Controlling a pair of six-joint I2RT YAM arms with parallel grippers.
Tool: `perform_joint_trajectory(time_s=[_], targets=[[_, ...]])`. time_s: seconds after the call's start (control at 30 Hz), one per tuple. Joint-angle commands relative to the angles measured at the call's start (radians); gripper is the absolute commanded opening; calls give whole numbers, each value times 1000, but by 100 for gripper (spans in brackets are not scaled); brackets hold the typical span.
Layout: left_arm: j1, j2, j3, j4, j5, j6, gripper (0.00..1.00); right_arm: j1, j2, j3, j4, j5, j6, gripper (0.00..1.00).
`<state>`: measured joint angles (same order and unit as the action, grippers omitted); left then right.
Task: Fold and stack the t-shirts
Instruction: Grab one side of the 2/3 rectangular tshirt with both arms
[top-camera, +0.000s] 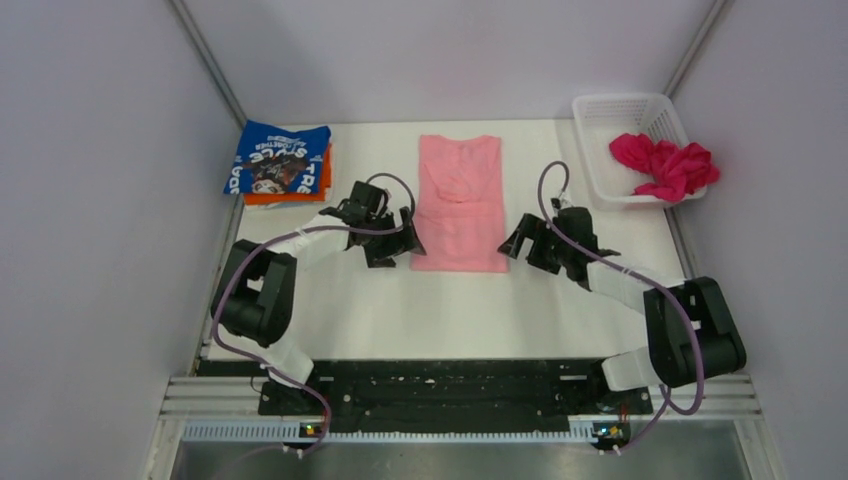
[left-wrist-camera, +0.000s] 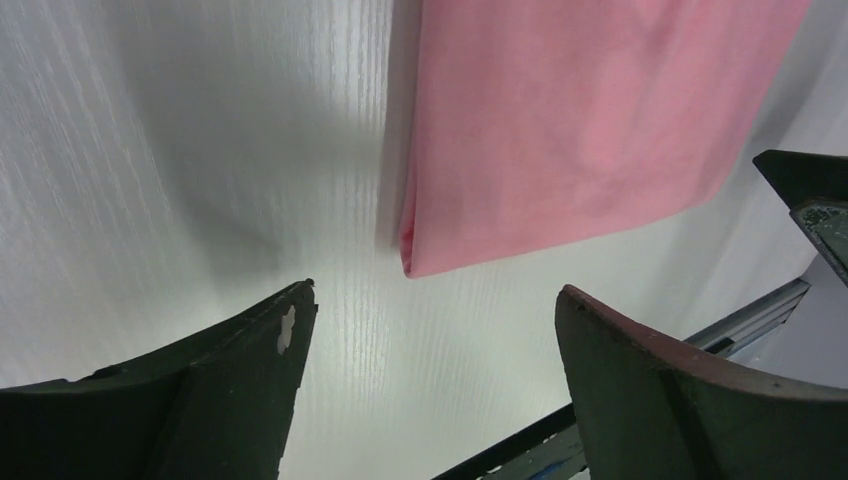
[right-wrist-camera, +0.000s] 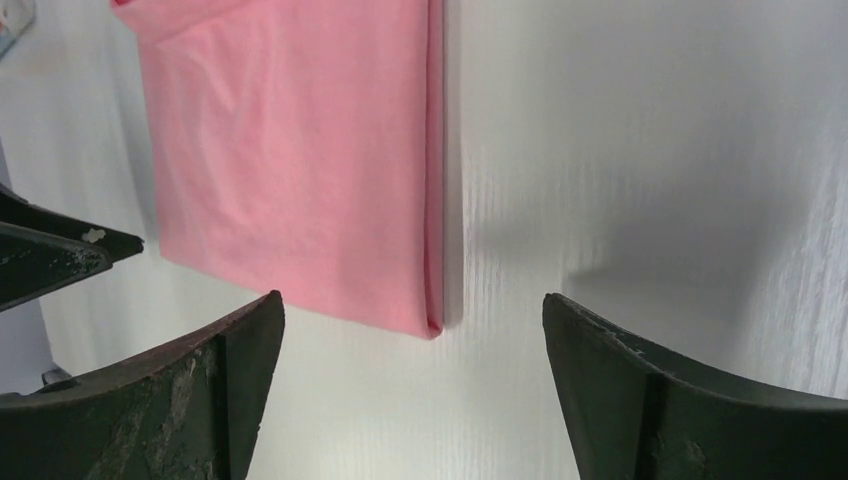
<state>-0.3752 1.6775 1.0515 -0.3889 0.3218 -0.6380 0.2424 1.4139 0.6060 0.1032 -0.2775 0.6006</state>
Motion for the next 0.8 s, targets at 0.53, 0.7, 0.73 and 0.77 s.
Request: perform_joint_trajectory(time_s=[0.53,0.7,0.73,0.77], targets=[[-25,110,-79,156,23,-80,42,118,36,-41,25,55,73,47],[-27,140,-65,157,38,-81,25,124,62,-46,35,51,82,40],[-27,144,-63,159,40,-80,24,125,67,-47,41,50,84,40],[-27,146,-61,159,43,-79,19,125,72,-47,46,50,86,39]])
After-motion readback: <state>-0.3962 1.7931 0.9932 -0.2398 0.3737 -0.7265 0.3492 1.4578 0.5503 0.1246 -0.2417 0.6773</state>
